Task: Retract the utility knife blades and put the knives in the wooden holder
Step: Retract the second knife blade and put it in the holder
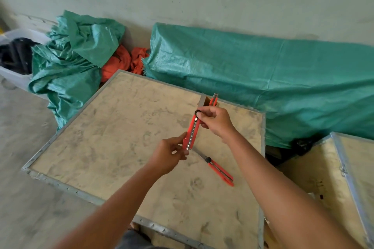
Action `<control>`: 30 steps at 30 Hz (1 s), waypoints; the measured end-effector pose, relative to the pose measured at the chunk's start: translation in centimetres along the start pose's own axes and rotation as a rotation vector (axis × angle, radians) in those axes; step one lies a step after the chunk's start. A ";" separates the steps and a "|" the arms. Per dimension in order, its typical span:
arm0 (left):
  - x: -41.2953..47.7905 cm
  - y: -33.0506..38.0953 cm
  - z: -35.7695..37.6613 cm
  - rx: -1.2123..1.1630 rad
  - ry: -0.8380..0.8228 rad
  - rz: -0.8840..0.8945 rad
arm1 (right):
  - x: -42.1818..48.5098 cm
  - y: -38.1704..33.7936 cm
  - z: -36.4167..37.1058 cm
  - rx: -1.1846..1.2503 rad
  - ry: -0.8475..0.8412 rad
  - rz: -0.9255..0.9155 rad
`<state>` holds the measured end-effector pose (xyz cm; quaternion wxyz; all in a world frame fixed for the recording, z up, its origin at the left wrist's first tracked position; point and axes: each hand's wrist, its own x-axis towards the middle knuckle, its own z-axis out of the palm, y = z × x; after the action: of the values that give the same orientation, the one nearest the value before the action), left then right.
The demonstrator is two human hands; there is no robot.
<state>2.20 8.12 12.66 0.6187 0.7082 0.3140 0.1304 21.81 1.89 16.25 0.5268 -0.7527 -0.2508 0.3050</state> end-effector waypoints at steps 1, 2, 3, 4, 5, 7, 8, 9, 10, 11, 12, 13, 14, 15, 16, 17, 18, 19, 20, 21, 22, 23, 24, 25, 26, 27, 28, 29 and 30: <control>-0.1 0.3 0.3 -0.019 0.010 0.007 | -0.2 -0.3 -0.5 0.010 -0.012 -0.012; -0.2 0.6 0.6 -0.032 0.017 0.016 | -0.4 -0.7 -0.8 0.015 -0.025 -0.026; -0.2 0.9 0.7 -0.050 0.019 0.026 | -0.6 -1.0 -1.2 0.017 -0.043 -0.038; -0.2 1.2 0.8 -0.074 0.024 0.035 | -0.6 -1.3 -1.5 0.013 -0.067 -0.048; -0.2 1.6 0.8 -0.104 0.035 0.040 | -0.7 -1.5 -1.6 -0.002 -0.101 -0.052; 0.1 2.4 0.4 -0.155 0.066 0.046 | -1.0 -1.8 -1.4 -0.062 -0.188 -0.061; 0.5 2.7 0.3 -0.169 0.079 0.047 | -1.2 -1.9 -1.3 -0.104 -0.221 -0.069; 0.8 3.0 0.1 -0.180 0.094 0.044 | -1.4 -1.9 -1.3 -0.134 -0.246 -0.078; 0.9 3.3 -0.2 -0.185 0.106 0.037 | -1.6 -1.9 -1.2 -0.157 -0.258 -0.092; 1.7 3.8 -0.4 -0.179 0.072 0.040 | -1.7 -2.0 -1.6 -0.162 -0.222 -0.102; 2.6 4.2 -0.6 -0.161 0.032 0.047 | -1.7 -2.2 -2.0 -0.171 -0.186 -0.111; 2.7 4.4 -0.7 -0.150 0.023 0.052 | -1.9 -2.3 -2.1 -0.192 -0.187 -0.123; 2.9 4.6 -0.7 -0.148 0.019 0.058 | -2.1 -2.5 -2.3 -0.222 -0.196 -0.140; 3.1 4.8 -0.7 -0.153 0.019 0.060 | -2.2 -2.6 -2.5 -0.252 -0.203 -0.155; 3.3 4.9 -0.8 -0.160 0.026 0.058 | -2.2 -2.6 -2.3 -0.279 -0.202 -0.174; 3.4 4.9 -1.0 -0.169 0.033 0.056 | -2.2 -2.7 -2.2 -0.299 -0.192 -0.191; 3.6 4.9 -1.0 -0.177 0.035 0.057 | -2.2 -2.7 -2.2 -0.312 -0.179 -0.203; 3.7 5.0 -0.9 -0.178 0.030 0.061 | -2.2 -2.8 -2.4 -0.311 -0.174 -0.214; 3.8 5.2 -0.7 -0.175 0.025 0.066 | -2.2 -2.8 -2.7 -0.310 -0.177 -0.230; 3.8 5.3 -0.6 -0.175 0.021 0.071 | -2.3 -2.9 -2.9 -0.312 -0.186 -0.244; 3.9 5.4 -0.5 -0.179 0.015 0.074 | -2.3 -3.0 -3.1 -0.317 -0.188 -0.256; 4.0 5.6 -0.3 -0.185 0.008 0.075 | -2.3 -3.0 -3.4 -0.321 -0.184 -0.262; 4.2 5.7 -0.2 -0.194 0.005 0.074 | -2.4 -3.0 -3.5 -0.329 -0.172 -0.265; 4.3 5.8 -0.1 -0.204 0.002 0.074 | -2.3 -2.9 -3.6 -0.331 -0.151 -0.268; 4.5 5.9 0.0 -0.208 -0.002 0.075 | -2.4 -2.8 -3.6 -0.328 -0.118 -0.271; 4.6 6.0 0.1 -0.208 -0.004 0.078 | -2.4 -2.7 -3.5 -0.325 -0.075 -0.276; 4.7 6.1 0.2 -0.205 -0.005 0.081 | -2.4 -2.5 -3.4 -0.324 -0.032 -0.281; 4.8 6.1 0.4 -0.202 -0.007 0.082 | -2.4 -2.3 -3.3 -0.331 0.004 -0.290; 4.9 6.2 0.5 -0.203 -0.012 0.081 | -2.4 -2.1 -3.2 -0.340 0.027 -0.300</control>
<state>7.96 10.47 17.51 0.6832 0.6550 0.2665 0.1822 22.36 -1.22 19.55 0.4350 -0.7890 -0.4005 0.1667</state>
